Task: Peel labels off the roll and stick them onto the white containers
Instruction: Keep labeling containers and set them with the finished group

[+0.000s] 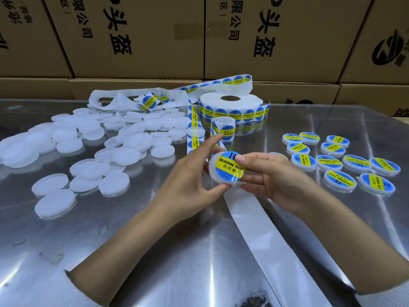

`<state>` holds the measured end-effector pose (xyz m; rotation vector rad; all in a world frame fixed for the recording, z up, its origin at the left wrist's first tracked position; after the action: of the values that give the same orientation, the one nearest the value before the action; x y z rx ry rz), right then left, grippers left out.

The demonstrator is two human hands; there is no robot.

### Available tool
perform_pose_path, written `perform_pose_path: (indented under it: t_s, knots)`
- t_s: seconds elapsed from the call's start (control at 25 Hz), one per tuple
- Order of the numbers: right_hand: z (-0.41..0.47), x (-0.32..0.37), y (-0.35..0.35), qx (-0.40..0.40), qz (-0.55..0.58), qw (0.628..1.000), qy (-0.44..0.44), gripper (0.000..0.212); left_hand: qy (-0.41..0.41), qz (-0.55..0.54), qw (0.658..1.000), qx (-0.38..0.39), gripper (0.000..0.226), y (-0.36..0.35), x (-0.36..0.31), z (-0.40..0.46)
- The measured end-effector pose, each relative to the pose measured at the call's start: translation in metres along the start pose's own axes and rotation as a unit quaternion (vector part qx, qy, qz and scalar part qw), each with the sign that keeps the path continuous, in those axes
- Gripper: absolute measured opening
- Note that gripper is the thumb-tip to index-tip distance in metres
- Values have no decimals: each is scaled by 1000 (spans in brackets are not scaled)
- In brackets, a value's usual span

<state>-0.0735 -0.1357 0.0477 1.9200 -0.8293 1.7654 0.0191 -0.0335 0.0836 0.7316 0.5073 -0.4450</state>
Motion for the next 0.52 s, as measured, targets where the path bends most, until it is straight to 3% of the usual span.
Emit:
perform_pose_path:
  t_s: [0.52]
  knots:
    - [1,-2,0,-9,8,1000,10,27,21,-19,1000,-13,82,1,-4,-2]
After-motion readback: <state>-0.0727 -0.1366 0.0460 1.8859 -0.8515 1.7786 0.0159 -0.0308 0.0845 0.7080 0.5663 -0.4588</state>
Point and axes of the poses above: each hand's wrist, its own z-axis towards the middle knuckle, its own y-axis out of the back of the hand, x = y × z, the point moved 8 cm from there along z, towards the middle knuckle, and after that the axes turned 6 degrees about -x, right-handed, at the moved point
